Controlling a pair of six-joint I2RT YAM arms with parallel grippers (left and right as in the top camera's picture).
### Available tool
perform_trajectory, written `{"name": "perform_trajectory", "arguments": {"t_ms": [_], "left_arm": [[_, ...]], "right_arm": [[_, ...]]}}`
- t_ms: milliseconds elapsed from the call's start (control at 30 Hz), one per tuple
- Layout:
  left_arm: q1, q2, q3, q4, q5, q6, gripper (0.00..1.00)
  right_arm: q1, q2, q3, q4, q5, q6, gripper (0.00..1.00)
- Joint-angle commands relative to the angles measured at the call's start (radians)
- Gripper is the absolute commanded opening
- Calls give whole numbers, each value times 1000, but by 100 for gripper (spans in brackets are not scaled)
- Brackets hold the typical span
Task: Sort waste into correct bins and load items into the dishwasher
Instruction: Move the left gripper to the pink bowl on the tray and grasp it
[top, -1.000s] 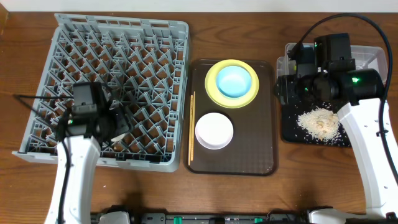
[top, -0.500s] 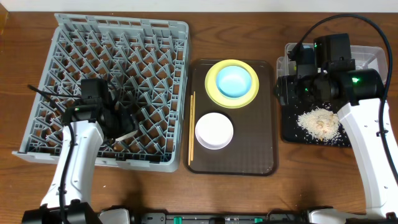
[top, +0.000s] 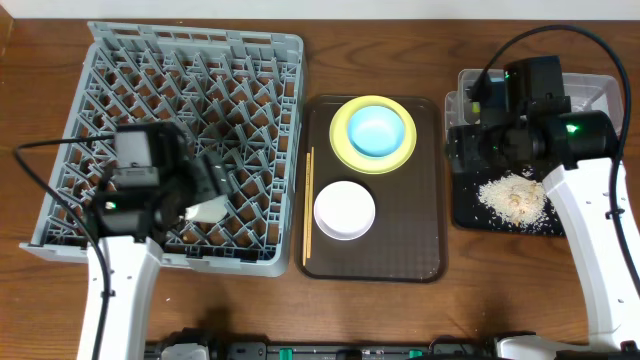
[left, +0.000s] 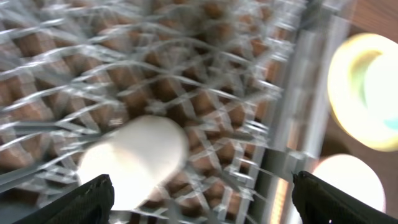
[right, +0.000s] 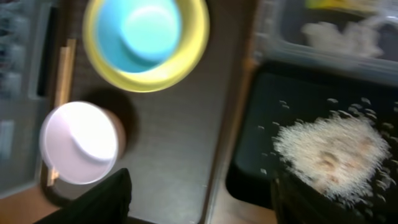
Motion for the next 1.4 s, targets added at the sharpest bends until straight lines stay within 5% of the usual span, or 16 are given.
{"name": "perform_trajectory", "arguments": {"t_ms": [0,167,633,767,967,1133,1367], "left_arm": [[-130,-11,16,7,28,5,92],[-347,29,14,60,28,5,93],[-790,417,14,340,25,6,92],[-838,532,14,392,25,5,81],[-852,624,14,407,24,6,48],[-852,613,16,411,24,6,7],[-851,484,38,400,25,19,6]], "right_arm": [[-42,-5,6,-8,139,89,79],[-93,-5,6,-29,123,94,99],[-103,-5,6,-48,123,94,99],[-103,-5,6,-53,124,94,99],[-103,-5,6,-60,123,94,99],[-103,-5,6,-61,123,94,99],[-103,-5,6,-64,124,93,99]]}}
